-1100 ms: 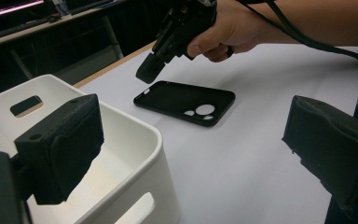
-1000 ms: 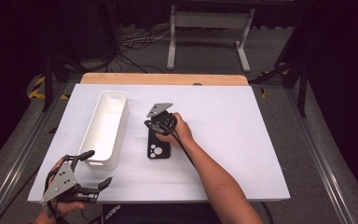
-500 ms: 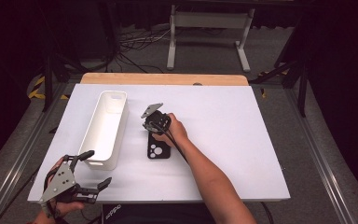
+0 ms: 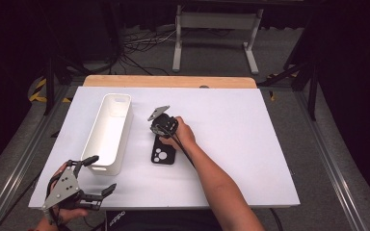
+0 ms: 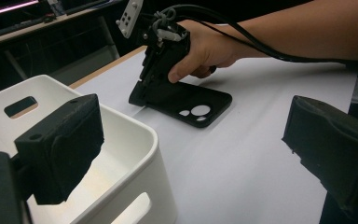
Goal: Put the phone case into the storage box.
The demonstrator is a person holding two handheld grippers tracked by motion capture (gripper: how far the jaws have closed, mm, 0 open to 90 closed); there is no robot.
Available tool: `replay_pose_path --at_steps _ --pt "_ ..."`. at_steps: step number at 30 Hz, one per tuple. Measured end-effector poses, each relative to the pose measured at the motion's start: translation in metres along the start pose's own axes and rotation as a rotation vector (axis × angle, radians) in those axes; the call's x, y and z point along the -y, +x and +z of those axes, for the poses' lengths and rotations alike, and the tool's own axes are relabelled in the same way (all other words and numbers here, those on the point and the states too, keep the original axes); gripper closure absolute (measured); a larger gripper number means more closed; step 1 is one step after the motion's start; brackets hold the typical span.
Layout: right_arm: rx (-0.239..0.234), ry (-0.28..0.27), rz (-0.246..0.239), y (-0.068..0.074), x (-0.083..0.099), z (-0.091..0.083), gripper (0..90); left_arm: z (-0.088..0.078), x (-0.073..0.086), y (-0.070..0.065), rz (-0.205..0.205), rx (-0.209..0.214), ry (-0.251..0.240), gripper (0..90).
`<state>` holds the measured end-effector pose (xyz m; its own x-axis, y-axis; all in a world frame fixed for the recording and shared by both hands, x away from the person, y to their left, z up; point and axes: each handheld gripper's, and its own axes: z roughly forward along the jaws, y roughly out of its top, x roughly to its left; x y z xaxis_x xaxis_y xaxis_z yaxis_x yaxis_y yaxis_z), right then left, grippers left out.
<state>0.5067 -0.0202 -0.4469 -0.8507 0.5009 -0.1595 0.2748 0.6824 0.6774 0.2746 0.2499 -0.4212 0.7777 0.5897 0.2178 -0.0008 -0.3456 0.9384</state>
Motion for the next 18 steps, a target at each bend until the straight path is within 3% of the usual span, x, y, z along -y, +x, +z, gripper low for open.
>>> replay_pose_path --at_steps 6,10,18 --pt "-0.011 -0.033 0.014 -0.003 -0.002 -0.02 90.0 -0.001 0.0 0.001 -0.006 -0.004 -0.005 5.5" --pt "-0.028 -0.04 0.01 0.002 -0.001 -0.028 90.0 0.0 0.0 -0.001 0.002 -0.006 -0.002 5.5" --pt "-0.133 -0.001 -0.067 0.04 -0.002 -0.029 90.0 0.0 -0.001 0.0 0.008 -0.004 0.004 5.5"
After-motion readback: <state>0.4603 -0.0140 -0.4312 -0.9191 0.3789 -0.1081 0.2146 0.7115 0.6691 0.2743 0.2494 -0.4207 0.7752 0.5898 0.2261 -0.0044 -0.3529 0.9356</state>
